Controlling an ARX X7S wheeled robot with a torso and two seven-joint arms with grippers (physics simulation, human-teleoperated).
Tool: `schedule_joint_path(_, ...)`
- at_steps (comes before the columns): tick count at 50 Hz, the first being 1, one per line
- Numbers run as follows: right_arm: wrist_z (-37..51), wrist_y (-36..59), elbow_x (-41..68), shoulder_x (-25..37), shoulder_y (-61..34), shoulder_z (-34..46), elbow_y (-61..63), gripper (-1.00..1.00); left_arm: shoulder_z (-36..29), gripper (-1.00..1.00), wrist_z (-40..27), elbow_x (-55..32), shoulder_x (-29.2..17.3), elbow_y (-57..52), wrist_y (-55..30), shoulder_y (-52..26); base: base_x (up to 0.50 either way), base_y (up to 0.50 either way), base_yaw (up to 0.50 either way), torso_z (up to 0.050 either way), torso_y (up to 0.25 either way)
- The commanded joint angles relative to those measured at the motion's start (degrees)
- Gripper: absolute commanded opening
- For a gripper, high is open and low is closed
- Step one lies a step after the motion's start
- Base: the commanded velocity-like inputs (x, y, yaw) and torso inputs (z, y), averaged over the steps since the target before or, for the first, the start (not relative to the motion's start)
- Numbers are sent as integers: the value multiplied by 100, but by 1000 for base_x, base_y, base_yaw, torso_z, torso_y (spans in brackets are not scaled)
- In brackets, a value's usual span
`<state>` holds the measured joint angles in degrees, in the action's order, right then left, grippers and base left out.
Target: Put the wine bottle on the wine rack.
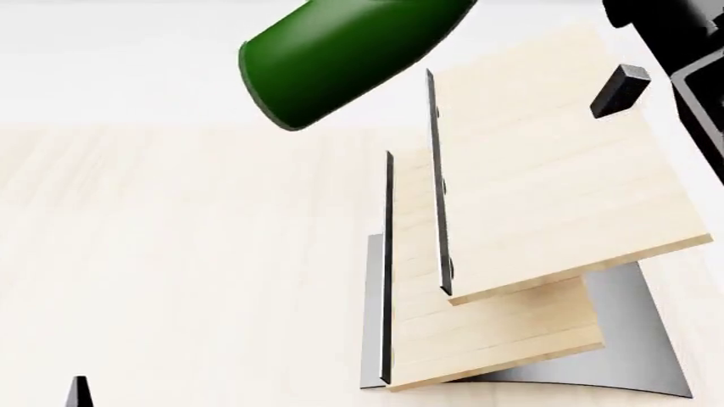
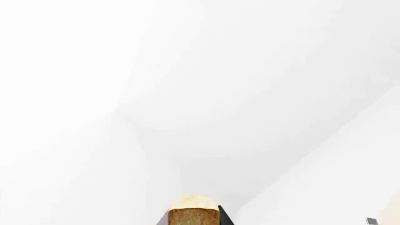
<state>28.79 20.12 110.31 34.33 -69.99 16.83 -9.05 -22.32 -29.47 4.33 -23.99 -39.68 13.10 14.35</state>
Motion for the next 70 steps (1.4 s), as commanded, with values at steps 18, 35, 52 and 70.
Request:
schedule_joint_path(18,-439,-349,119,428,634,-660,-835,-100,-63,100,-25,15,-20,54,19,-21,0,0,0,0,1)
schedule_joint_path(35,-662,-339,227,554,909,-781,-1176,-100,-97,100,-45,22,-27,87,19,-41,0,0,0,0,1)
schedule_joint_path(52,-774,-293,132,666,1115,-742,-1264,-100,-123,100,-56,16,-37,94,-7,-67,0,0,0,0,1)
schedule_joint_path(70,-783,-269,131,881,1313,-846,-969,-100,-163,100,-64,23,-44,109,-32,-98,0,0,0,1,1)
